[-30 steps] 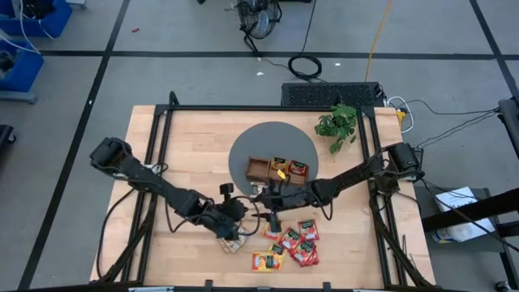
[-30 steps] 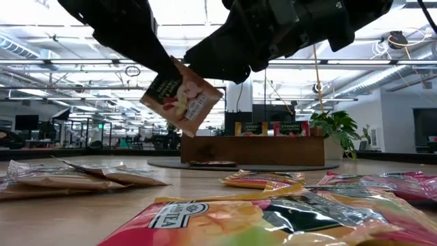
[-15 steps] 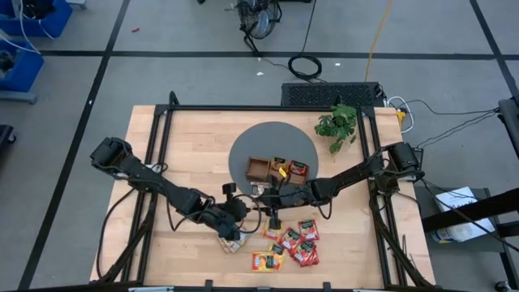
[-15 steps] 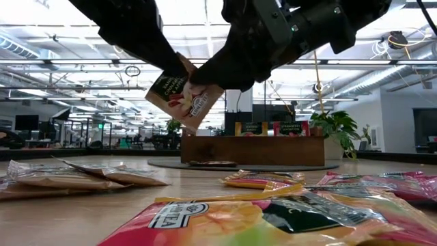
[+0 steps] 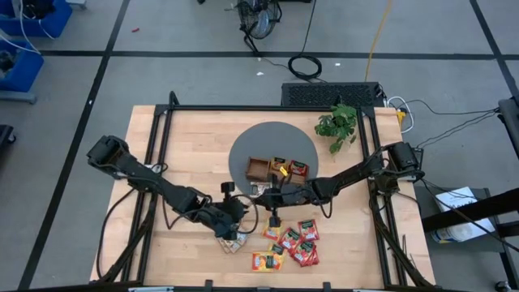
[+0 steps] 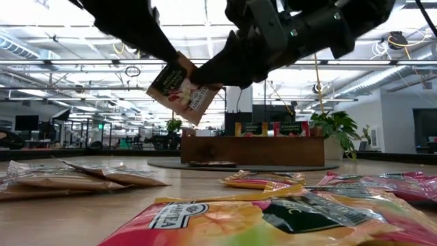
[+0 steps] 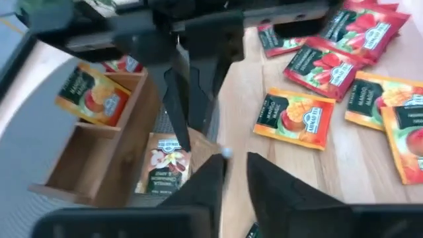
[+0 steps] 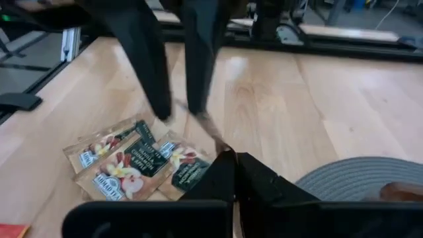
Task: Pick & Place Tea
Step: Put the brown tea packet into the left section of the wooden organizer
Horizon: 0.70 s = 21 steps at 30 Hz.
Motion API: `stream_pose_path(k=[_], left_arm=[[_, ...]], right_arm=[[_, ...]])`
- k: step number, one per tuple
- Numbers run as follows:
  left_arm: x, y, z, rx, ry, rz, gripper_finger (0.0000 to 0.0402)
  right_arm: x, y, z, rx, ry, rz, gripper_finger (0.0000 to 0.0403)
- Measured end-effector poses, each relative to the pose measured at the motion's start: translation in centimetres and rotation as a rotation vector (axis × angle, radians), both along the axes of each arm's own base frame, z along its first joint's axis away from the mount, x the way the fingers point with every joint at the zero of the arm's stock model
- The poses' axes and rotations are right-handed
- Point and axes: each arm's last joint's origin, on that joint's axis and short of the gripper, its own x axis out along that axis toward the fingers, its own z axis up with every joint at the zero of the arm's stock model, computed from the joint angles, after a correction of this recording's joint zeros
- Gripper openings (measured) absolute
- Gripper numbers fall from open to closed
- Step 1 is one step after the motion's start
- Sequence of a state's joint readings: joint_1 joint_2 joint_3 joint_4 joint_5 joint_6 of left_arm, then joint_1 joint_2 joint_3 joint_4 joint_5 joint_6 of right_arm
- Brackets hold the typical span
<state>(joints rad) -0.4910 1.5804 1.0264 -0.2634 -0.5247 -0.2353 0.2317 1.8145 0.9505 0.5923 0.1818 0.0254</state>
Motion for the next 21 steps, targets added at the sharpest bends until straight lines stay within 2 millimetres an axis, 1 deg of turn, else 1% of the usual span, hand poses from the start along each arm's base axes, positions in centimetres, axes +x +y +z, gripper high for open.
stream_pose_path(k=[4,7,10,13,17,21], left_arm=[[-1.3,0.1,1.7,0.001,-0.028,0.024,0.0136],[-2.4,0.3,2.8,-0.013,-0.041,0.036,0.0175],[-2.9,0.1,3.1,-0.002,-0.064,0.048,0.0206],[-3.0,-0.2,3.1,0.010,-0.115,0.064,0.0226],[-2.2,-0.7,2.9,0.000,-0.277,0.026,0.0237],[-1.6,-0.4,3.3,-0.013,-0.449,0.005,0.0239]], right_arm=[[-1.3,-0.4,-1.0,0.012,-0.068,-0.001,0.0000],[-2.9,-0.7,-1.4,0.045,-0.197,0.033,0.0000],[-5.2,-1.1,-1.6,0.078,-0.362,0.053,0.0000],[-7.2,-1.1,-1.6,0.070,-0.496,0.070,0.0000],[-7.8,-0.3,-1.3,0.002,-0.552,0.107,0.0000],[-7.3,0.7,-1.1,-0.064,-0.545,0.139,0.0000]])
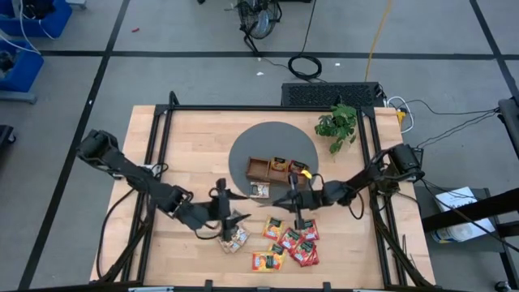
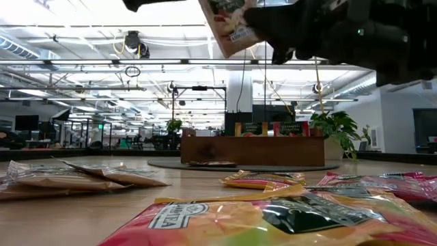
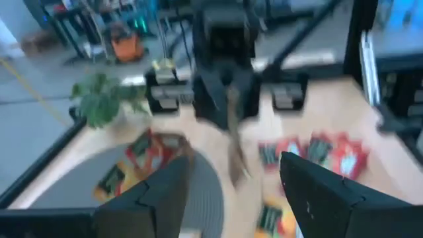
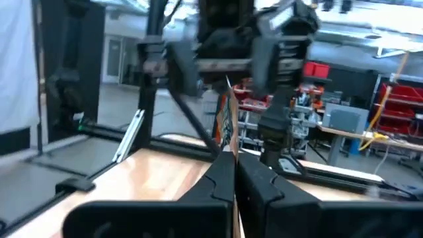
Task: Pick & Place Tea
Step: Put the brown tea packet into the left section of the wooden organizer
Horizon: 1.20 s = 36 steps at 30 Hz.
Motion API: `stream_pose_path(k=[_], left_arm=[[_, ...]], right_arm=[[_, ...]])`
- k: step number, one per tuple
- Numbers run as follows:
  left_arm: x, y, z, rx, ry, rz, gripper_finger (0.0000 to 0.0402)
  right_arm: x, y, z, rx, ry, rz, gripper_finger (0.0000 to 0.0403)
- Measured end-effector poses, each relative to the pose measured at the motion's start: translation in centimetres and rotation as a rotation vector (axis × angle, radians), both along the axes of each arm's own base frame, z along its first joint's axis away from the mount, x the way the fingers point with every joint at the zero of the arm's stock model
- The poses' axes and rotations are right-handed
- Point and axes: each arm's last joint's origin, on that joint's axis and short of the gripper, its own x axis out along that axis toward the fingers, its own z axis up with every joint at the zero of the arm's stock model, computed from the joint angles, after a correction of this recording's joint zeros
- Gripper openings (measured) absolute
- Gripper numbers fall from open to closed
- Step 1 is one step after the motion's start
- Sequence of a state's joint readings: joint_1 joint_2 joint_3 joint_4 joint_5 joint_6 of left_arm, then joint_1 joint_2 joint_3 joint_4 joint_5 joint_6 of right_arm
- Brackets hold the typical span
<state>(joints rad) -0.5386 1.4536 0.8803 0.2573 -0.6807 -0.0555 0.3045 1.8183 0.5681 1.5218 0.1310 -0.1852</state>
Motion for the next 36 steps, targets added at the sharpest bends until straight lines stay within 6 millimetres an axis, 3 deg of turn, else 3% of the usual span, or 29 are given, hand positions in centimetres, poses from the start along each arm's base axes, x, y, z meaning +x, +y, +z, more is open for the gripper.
stream_pose_path(k=[4,8,21,24,30,36], left_arm=[[0.4,1.0,-0.4,-0.004,0.013,0.006,0.0239],[1.6,1.8,-1.3,-0.094,0.050,-0.110,0.0239],[2.7,3.2,-2.3,-0.076,0.075,-0.079,0.0231],[2.7,3.2,-2.3,-0.077,0.076,-0.077,0.0183],[2.7,2.8,-2.1,-0.079,0.075,-0.193,0.0022],[2.8,3.1,-2.4,-0.080,0.100,-0.186,0.0005]], right_arm=[[0.0,0.2,0.1,-0.015,-0.006,-0.006,0.0000],[0.1,0.0,0.1,-0.008,-0.002,-0.052,0.0000],[0.2,-0.1,-0.2,-0.025,0.028,-0.055,0.0000],[0.2,-0.1,-0.1,-0.023,0.021,-0.055,0.0000],[0.3,-0.2,-0.2,-0.019,0.024,-0.056,0.0000],[0.3,-0.2,-0.3,-0.023,0.043,-0.058,0.0000]])
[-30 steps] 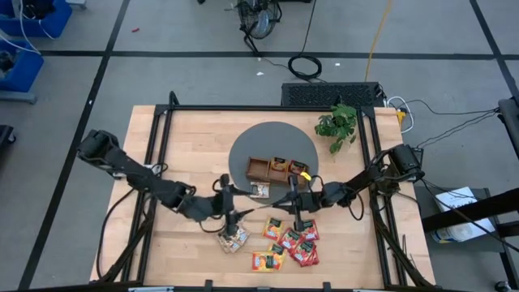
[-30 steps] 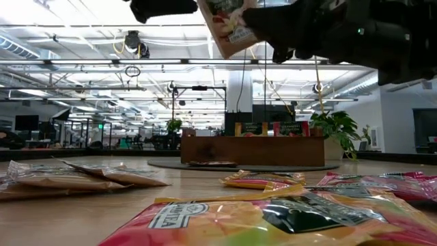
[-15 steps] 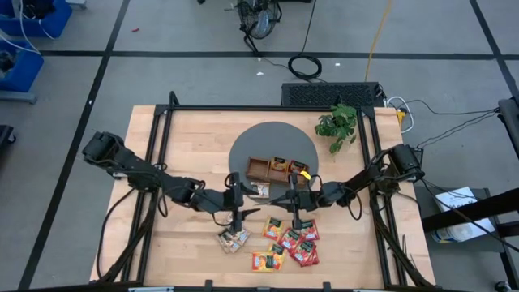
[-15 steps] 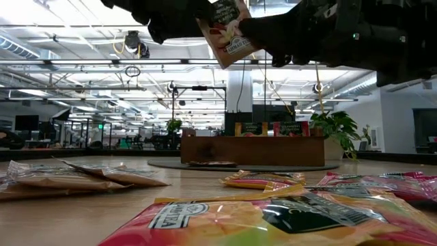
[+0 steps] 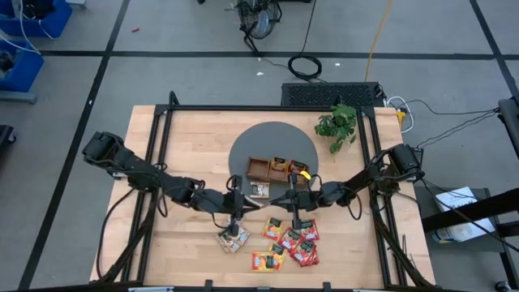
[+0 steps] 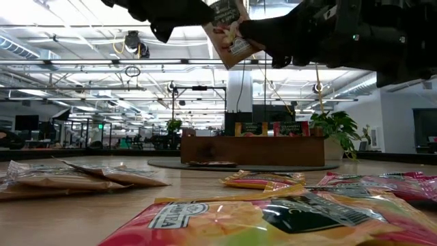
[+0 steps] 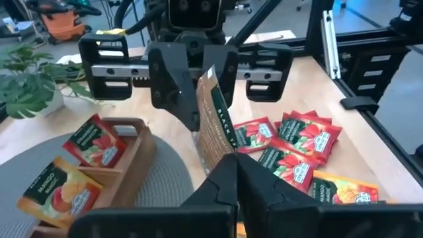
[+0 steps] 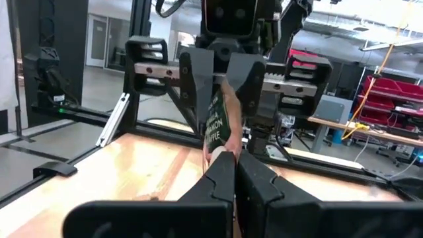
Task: Pick & Place Tea
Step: Put the brown tea packet into the left section of the wooden organizer
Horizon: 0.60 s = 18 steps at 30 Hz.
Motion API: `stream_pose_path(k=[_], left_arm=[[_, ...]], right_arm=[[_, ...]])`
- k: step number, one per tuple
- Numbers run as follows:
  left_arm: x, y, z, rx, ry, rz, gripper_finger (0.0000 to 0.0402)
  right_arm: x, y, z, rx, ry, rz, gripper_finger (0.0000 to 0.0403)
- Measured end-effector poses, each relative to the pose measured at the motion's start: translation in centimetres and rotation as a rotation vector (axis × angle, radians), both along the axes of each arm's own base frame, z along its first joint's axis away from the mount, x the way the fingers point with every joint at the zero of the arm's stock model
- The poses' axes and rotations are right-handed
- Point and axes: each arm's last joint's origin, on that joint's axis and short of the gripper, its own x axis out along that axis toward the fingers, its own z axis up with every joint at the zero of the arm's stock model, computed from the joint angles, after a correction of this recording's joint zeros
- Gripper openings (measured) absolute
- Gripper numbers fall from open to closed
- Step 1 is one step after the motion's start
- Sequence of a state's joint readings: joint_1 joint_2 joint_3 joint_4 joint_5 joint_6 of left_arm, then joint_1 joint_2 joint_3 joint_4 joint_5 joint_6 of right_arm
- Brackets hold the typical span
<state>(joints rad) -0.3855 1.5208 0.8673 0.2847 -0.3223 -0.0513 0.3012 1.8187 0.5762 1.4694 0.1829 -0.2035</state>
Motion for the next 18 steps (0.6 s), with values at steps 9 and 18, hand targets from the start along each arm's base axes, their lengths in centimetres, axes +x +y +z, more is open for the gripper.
stream_pose_path(k=[9,18], left_arm=[[-0.3,0.2,-0.6,0.012,0.060,0.058,0.0003],[-0.8,0.3,-1.6,0.001,0.169,0.097,0.0002]], right_arm=[[0.0,0.0,-0.4,0.044,0.123,0.006,0.0048],[-1.1,0.2,1.7,0.110,0.217,-0.019,0.0131]])
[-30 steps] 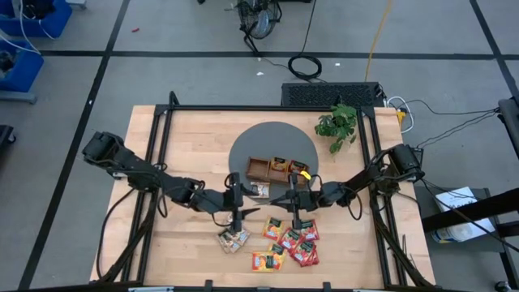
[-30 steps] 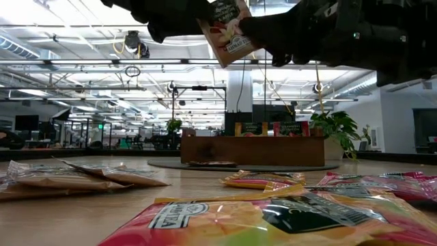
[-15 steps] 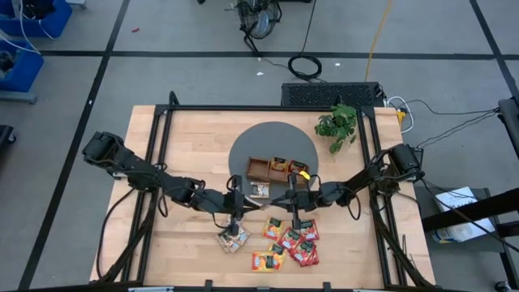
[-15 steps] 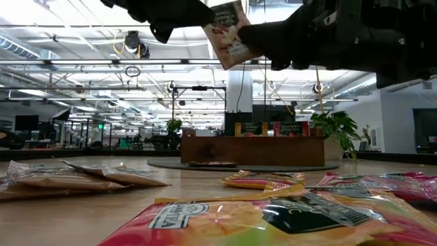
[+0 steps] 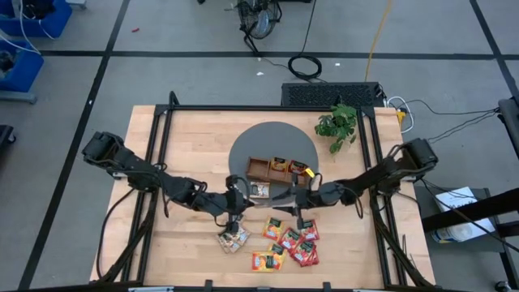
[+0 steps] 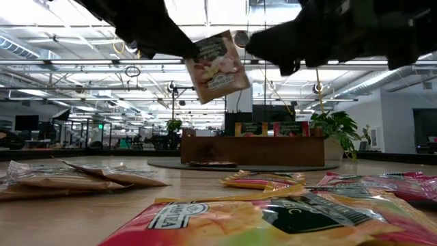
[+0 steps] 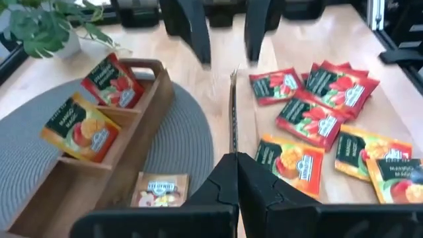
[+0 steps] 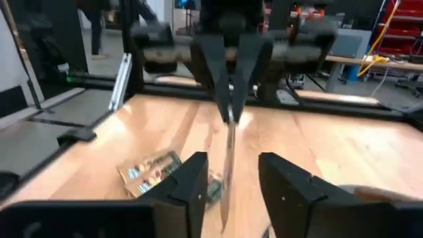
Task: Pick & Place Tea
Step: Put the brown tea packet into the left section of the wooden organizer
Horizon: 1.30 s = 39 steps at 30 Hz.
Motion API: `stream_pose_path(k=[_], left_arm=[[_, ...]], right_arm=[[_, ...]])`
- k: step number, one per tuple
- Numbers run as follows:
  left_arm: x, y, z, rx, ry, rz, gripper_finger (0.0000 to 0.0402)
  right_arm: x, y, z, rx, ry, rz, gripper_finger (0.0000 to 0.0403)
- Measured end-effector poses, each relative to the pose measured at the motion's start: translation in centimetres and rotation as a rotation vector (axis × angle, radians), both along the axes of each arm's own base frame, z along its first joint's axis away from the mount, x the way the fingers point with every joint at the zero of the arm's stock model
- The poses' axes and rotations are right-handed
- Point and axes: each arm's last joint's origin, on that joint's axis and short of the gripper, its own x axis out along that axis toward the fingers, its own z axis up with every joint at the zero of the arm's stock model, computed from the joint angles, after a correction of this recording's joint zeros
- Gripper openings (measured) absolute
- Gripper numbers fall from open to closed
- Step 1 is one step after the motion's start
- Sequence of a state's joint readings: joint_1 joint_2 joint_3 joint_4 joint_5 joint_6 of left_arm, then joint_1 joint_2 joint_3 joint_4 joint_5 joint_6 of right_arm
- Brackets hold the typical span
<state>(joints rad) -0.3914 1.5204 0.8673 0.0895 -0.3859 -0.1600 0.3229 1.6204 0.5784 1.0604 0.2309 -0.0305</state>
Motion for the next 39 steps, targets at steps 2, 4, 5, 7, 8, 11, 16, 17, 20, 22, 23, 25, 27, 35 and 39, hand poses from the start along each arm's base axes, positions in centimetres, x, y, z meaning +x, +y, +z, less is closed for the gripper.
stream_pose_path(k=[2,4,5,7,8,11,16,17,20,22,23,25,27,35,39], left_arm=[[-0.1,-0.1,-0.1,0.004,0.011,-0.002,0.0002],[-0.1,-0.1,-0.1,0.003,0.011,-0.004,0.0002],[-0.1,-0.2,-0.1,0.002,0.009,-0.005,0.0001],[-0.1,-0.2,-0.1,0.006,0.009,-0.008,0.0001],[-0.1,-0.2,-0.1,0.006,0.008,-0.009,0.0001],[-0.1,-0.2,-0.1,0.008,0.009,-0.009,0.0001],[-0.2,-0.2,-0.1,0.009,0.012,-0.011,0.0001],[-0.2,-0.2,-0.1,0.009,0.011,-0.011,0.0001],[-0.1,-0.2,-0.1,0.011,0.012,-0.011,0.0001],[-0.2,-0.2,-0.1,0.012,0.013,-0.011,0.0001],[-0.2,-0.2,-0.1,0.012,0.013,-0.011,0.0001],[-0.2,-0.2,-0.1,0.012,0.013,-0.011,0.0001],[-0.2,-0.2,-0.1,0.012,0.013,-0.011,0.0001],[-0.1,-0.1,-0.1,0.042,0.010,-0.008,0.0032],[-0.6,-0.4,0.3,0.051,0.014,-0.026,0.0064]], right_arm=[[0.2,0.1,0.7,0.003,-0.010,-0.005,0.0141],[0.9,0.3,1.2,0.002,0.023,0.004,0.0147],[1.4,0.4,1.4,0.000,0.055,0.013,0.0150],[2.5,0.5,1.7,-0.004,0.122,0.009,0.0153],[2.9,0.5,1.8,-0.009,0.150,0.005,0.0154],[4.0,0.5,2.3,-0.018,0.178,-0.006,0.0155],[4.6,0.5,2.3,-0.027,0.173,0.005,0.0149],[4.7,0.5,2.3,-0.026,0.174,0.023,0.0144],[4.9,0.4,2.0,-0.015,0.180,0.060,0.0124],[5.0,0.3,1.7,-0.010,0.188,0.057,0.0106],[5.0,0.3,1.6,-0.011,0.194,0.058,0.0095],[5.1,0.2,1.7,-0.018,0.190,0.072,0.0070],[5.1,0.2,1.7,-0.020,0.189,0.096,0.0038],[5.2,-0.4,1.6,-0.012,0.200,0.074,0.0001],[5.3,-1.1,1.6,-0.015,0.192,0.057,0.0001]])
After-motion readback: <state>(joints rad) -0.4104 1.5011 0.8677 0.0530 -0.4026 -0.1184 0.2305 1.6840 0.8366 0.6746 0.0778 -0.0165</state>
